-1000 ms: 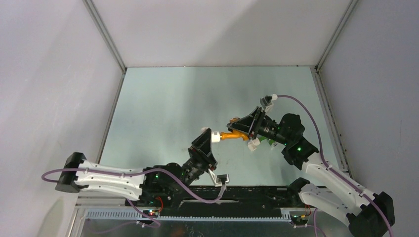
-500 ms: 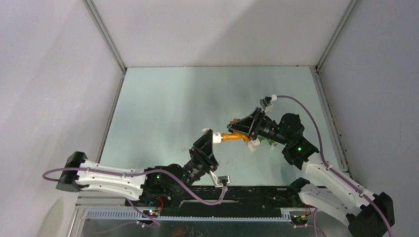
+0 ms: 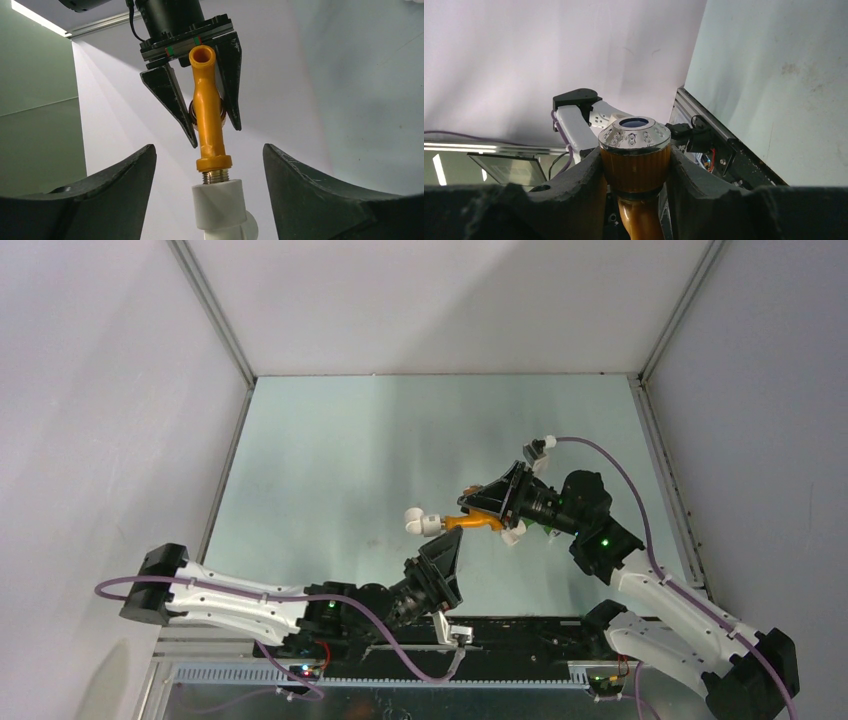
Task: Install the water faucets
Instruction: Screw the water faucet onto the adaptor, then place the water faucet at the center of the board.
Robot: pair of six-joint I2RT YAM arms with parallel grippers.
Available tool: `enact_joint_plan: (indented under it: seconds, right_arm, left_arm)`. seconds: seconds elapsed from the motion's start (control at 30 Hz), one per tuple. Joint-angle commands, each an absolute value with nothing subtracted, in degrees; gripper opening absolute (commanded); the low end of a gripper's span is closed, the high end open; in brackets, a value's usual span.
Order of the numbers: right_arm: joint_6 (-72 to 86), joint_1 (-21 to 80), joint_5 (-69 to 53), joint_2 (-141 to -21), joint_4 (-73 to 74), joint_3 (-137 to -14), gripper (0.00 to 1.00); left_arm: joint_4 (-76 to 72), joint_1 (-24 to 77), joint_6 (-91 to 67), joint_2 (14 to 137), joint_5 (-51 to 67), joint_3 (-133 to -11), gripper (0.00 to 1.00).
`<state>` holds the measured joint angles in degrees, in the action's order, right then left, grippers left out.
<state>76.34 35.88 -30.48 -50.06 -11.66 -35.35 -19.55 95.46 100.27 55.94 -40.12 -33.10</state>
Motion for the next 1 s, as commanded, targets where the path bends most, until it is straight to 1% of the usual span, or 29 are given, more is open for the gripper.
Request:
enact_joint_plan:
  seconds: [0.0, 0.03, 0.07, 0.3, 0.53, 0.77, 0.97]
  right_arm:
    - [75.41, 35.65, -29.59, -48.44, -12.3, -35.77, 0.0]
    - [75.15, 35.54, -29.43, -48.35, -11.96, -35.77, 0.0]
    - [74.77, 35.5, -29.2, -48.28, -11.53, -35.77, 0.0]
    - [72.32, 33.93, -28.18, -48.48, -9.61, -35.77, 0.0]
    - [68.14, 31.56, -27.66, -51.59, -8.79, -35.77, 0.0]
    - [60.32, 30.44, -25.82, -57.2, -6.56, -35.82, 0.0]
    - [55.37, 30.97, -25.76, -64.35, -8.78, -35.77, 0.0]
  left_arm:
    - [-22.13, 95.54, 98.38, 54.47, -38.89, -33.57, 0.86]
    - [-22.2, 95.54, 98.21, 54.42, -38.85, -33.57, 0.97]
    - [-22.23, 95.54, 97.71, 54.44, -38.74, -33.68, 1.0]
    - [-19.51, 95.54, 92.9, 53.55, -37.11, -34.0, 0.99]
    - [-11.88, 95.62, 81.91, 50.06, -32.81, -34.47, 0.98]
    - [-6.49, 95.8, 67.48, 45.28, -26.3, -36.83, 0.98]
    - [-7.98, 94.44, 58.32, 43.76, -26.71, -38.59, 0.98]
